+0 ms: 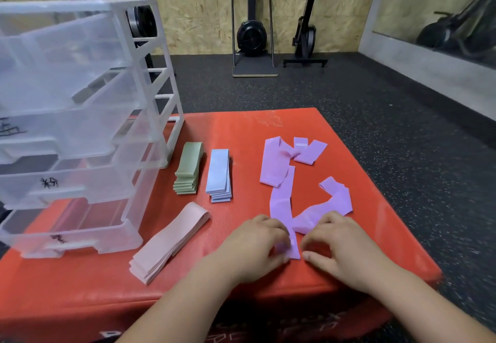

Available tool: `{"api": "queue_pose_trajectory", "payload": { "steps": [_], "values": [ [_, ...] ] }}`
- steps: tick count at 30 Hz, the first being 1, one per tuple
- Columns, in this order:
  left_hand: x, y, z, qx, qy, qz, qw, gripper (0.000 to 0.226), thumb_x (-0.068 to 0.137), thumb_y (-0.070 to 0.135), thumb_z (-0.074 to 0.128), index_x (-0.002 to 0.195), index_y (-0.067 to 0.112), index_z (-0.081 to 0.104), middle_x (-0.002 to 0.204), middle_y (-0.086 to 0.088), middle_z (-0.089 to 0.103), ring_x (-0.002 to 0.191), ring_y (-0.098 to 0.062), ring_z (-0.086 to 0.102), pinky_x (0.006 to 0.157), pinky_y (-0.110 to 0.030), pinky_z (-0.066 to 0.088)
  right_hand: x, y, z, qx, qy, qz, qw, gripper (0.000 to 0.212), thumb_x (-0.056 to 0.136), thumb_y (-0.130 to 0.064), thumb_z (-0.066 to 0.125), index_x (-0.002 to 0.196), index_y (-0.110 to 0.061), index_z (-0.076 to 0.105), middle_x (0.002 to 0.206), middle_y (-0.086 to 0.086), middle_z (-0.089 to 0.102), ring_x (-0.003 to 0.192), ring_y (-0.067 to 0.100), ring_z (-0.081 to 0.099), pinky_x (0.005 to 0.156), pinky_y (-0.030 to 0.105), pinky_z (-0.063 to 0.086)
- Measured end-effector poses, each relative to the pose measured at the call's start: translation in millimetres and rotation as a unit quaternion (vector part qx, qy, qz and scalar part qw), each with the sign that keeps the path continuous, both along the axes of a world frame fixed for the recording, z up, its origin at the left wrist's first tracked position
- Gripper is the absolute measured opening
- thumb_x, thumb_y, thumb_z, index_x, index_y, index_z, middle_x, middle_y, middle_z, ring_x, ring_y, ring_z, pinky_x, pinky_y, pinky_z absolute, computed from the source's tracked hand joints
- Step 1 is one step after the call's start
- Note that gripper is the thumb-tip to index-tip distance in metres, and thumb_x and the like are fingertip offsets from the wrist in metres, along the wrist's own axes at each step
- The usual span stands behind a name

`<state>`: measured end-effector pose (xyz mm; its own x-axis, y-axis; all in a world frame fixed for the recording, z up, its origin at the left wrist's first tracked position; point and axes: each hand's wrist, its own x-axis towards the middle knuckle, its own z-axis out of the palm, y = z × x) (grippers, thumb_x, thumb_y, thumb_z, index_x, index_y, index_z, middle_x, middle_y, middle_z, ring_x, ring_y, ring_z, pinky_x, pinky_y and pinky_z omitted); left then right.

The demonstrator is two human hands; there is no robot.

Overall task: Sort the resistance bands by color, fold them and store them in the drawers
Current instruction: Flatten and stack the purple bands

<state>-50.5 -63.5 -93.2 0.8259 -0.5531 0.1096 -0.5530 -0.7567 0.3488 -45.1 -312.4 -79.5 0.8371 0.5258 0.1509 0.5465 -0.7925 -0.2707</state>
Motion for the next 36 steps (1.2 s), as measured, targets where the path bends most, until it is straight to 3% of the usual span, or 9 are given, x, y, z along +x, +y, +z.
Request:
{"api": "queue_pose_trajectory", "payload": {
  "steps": [5,9,14,16,21,25,29,33,36],
  "values": [
    [-2.9,-6.6,2.6,0.025,-0.040,0.026,0.999,0.010,0.091,0.039,0.069,0.098,0.032,0.072,0.102,0.011,0.067,0.095,-0.016,0.057,0.086,-0.041,0.051,11.6,-15.2,3.9,-0.082,-0.002,-0.115,0.990,0.034,0.086,-0.063,0.057,0.112,-0.044,0.068,0.103,-0.027,0.066,0.106,0.011,0.052,0.089,0.037,0.048],
    [-6.5,-4.3,2.4,0.006,-0.018,0.015,1.000,0.022,0.088,0.048,0.074,0.105,0.034,0.072,0.110,0.015,0.062,0.101,-0.012,0.054,0.085,-0.033,0.049,18.9,-20.1,0.7,-0.105,0.000,-0.230,0.968,0.043,0.090,-0.054,0.065,0.129,-0.038,0.062,0.134,-0.015,0.059,0.117,0.021,0.051,0.095,0.041,0.050],
    [-3.3,-7.5,-2.5,0.023,-0.045,0.053,0.997,0.033,0.097,0.052,0.048,0.097,0.030,0.073,0.098,0.010,0.061,0.093,-0.018,0.055,0.080,-0.041,0.050,20.8,-4.9,10.5,0.010,0.011,-0.202,0.979,0.009,0.092,-0.045,0.066,0.097,-0.038,0.070,0.089,-0.021,0.062,0.088,0.002,0.061,0.071,0.032,0.048],
    [-3.5,-9.8,2.1,-0.010,-0.037,0.073,0.997,0.031,0.099,0.050,0.049,0.098,0.029,0.072,0.096,0.009,0.063,0.092,-0.018,0.058,0.081,-0.038,0.049,16.4,6.7,17.3,0.060,0.079,-0.187,0.977,0.019,0.093,-0.048,0.068,0.083,-0.033,0.071,0.068,-0.020,0.064,0.067,-0.007,0.057,0.063,0.028,0.045],
    [-16.8,-17.5,19.1,-0.136,0.043,0.073,0.987,0.009,0.096,0.036,0.073,0.098,0.028,0.077,0.092,0.010,0.074,0.082,-0.007,0.063,0.076,-0.025,0.048,-2.0,26.3,25.1,0.237,0.311,-0.143,0.909,0.020,0.098,-0.038,0.068,0.093,-0.020,0.075,0.076,0.000,0.079,0.060,0.016,0.067,0.063,0.031,0.053],
    [-21.4,-15.1,22.4,-0.162,0.108,0.071,0.978,0.013,0.094,0.037,0.075,0.098,0.027,0.081,0.086,0.012,0.076,0.078,-0.008,0.065,0.075,-0.029,0.052,-4.7,17.0,24.3,0.245,0.267,-0.190,0.912,0.016,0.087,-0.012,0.073,0.096,-0.025,0.072,0.076,0.007,0.075,0.060,0.014,0.064,0.060,0.023,0.047],
    [-22.0,-13.4,25.9,-0.186,0.054,0.114,0.974,0.013,0.098,0.030,0.072,0.109,0.026,0.077,0.095,0.014,0.073,0.084,-0.005,0.063,0.077,-0.026,0.050,-15.1,7.5,39.8,0.166,0.133,-0.166,0.963,0.025,0.081,-0.009,0.071,0.093,-0.031,0.065,0.077,-0.007,0.068,0.073,-0.018,0.056,0.067,0.007,0.040],
    [-27.6,-21.0,35.5,-0.189,0.010,0.093,0.977,0.044,0.101,0.032,0.069,0.144,0.032,0.058,0.137,0.024,0.059,0.122,-0.005,0.054,0.102,-0.024,0.044,-29.5,0.9,54.5,0.224,0.113,-0.081,0.965,0.040,0.078,-0.003,0.073,0.101,-0.035,0.068,0.090,-0.013,0.069,0.070,0.007,0.064,0.067,0.014,0.046],
    [-34.7,-33.7,47.7,-0.224,0.078,0.046,0.970,0.049,0.104,0.032,0.066,0.151,0.035,0.049,0.138,0.036,0.049,0.136,0.002,0.045,0.114,-0.016,0.035,-39.5,-3.3,65.5,0.288,0.131,-0.026,0.948,0.042,0.083,-0.002,0.075,0.110,-0.033,0.069,0.098,-0.013,0.071,0.071,0.010,0.066,0.066,0.014,0.046]
  ]
}}
